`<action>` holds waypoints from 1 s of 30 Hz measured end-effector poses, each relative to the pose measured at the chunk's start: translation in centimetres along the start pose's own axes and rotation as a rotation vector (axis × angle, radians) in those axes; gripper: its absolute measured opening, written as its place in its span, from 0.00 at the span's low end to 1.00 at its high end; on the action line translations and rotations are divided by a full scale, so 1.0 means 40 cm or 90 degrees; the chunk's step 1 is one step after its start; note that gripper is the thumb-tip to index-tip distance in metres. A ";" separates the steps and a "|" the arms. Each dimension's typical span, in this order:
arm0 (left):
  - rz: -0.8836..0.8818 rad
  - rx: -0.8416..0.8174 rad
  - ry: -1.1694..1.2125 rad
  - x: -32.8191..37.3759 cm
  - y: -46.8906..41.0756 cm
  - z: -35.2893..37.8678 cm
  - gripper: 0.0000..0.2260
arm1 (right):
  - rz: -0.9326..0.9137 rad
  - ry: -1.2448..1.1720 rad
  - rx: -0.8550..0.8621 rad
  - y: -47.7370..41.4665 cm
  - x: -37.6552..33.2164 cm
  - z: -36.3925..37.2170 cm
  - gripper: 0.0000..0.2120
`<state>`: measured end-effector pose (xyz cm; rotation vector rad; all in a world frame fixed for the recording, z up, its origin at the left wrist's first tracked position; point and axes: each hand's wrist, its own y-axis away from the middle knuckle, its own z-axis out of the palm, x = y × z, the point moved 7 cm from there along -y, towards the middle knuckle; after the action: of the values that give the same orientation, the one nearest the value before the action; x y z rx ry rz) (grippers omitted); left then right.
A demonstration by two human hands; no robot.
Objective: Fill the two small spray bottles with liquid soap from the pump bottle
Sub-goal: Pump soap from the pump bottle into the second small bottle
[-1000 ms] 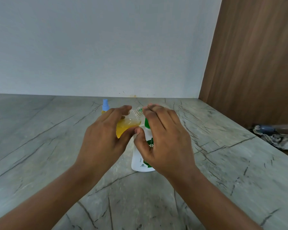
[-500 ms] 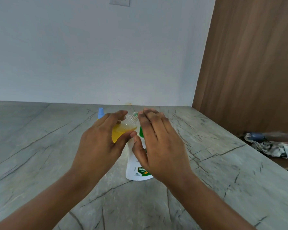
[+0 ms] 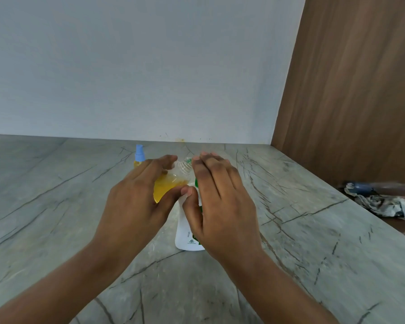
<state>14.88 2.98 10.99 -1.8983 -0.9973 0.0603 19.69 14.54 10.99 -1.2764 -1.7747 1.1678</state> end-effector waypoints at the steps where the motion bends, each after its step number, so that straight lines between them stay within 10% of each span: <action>1: 0.001 -0.001 -0.002 -0.001 0.002 0.003 0.22 | -0.001 0.005 -0.001 0.003 0.000 0.001 0.17; 30: -0.010 0.023 0.030 0.012 -0.015 -0.014 0.20 | 0.019 -0.010 0.010 -0.022 0.001 -0.025 0.18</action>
<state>15.07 3.01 11.92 -1.8510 -0.9726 0.0238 20.21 14.75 12.19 -1.2910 -1.7601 1.2101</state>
